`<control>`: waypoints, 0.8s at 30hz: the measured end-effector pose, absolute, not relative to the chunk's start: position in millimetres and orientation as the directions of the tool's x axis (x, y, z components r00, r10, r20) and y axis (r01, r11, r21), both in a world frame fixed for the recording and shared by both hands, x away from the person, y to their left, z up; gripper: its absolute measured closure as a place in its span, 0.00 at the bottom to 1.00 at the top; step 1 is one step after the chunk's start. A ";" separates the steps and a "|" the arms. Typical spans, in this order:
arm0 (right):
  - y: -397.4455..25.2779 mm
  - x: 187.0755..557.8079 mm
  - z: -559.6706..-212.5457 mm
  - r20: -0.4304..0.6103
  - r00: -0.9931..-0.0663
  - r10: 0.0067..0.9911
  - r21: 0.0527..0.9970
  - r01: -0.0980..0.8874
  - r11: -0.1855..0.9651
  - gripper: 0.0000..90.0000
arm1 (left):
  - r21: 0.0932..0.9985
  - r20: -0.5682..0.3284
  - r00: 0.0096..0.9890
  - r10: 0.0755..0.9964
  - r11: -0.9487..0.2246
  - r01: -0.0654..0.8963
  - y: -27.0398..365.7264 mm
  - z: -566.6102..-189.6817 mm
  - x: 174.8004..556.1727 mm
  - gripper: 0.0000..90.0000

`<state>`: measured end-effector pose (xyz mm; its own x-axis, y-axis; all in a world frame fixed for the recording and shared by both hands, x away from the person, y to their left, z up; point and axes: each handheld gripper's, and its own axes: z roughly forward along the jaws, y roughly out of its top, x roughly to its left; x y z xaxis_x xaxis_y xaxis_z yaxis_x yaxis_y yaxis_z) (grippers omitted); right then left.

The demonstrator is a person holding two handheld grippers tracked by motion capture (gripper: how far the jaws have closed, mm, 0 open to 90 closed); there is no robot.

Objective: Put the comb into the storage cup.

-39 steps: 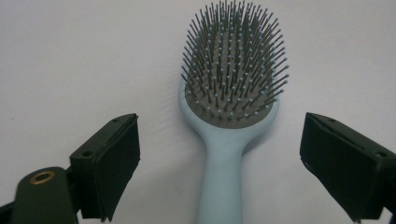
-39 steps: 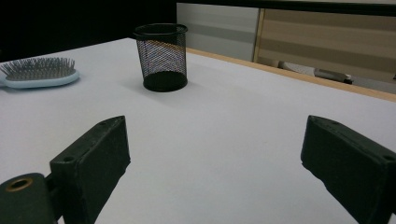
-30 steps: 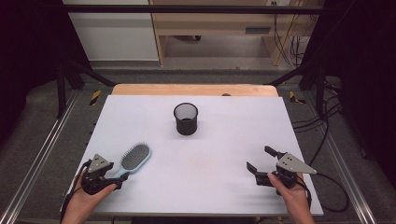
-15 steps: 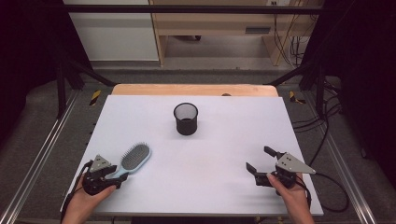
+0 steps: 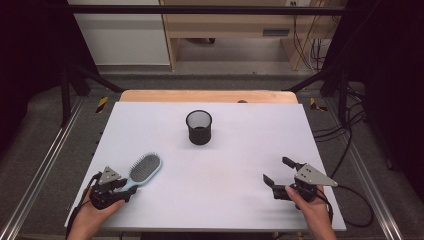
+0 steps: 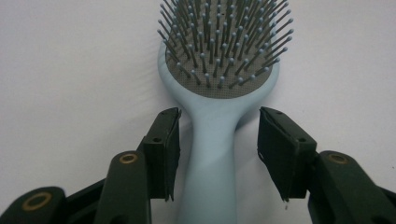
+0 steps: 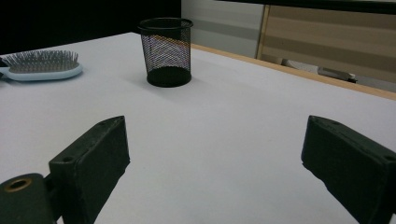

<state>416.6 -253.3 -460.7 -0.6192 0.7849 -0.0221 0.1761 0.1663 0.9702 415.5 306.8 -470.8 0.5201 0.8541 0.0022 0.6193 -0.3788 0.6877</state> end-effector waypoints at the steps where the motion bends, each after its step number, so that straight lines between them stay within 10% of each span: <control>1: -253.4 416.6 -460.7 -0.023 -0.619 0.785 0.970 0.175 0.166 0.09 | 0.687 0.004 0.520 0.854 -0.381 0.619 306.5 -471.0 415.6 0.55; 24: -252.8 416.8 -460.9 -0.025 -0.621 0.783 0.969 0.178 0.172 0.09 | 0.675 0.022 0.528 0.849 -0.402 0.618 307.1 -472.1 416.6 0.67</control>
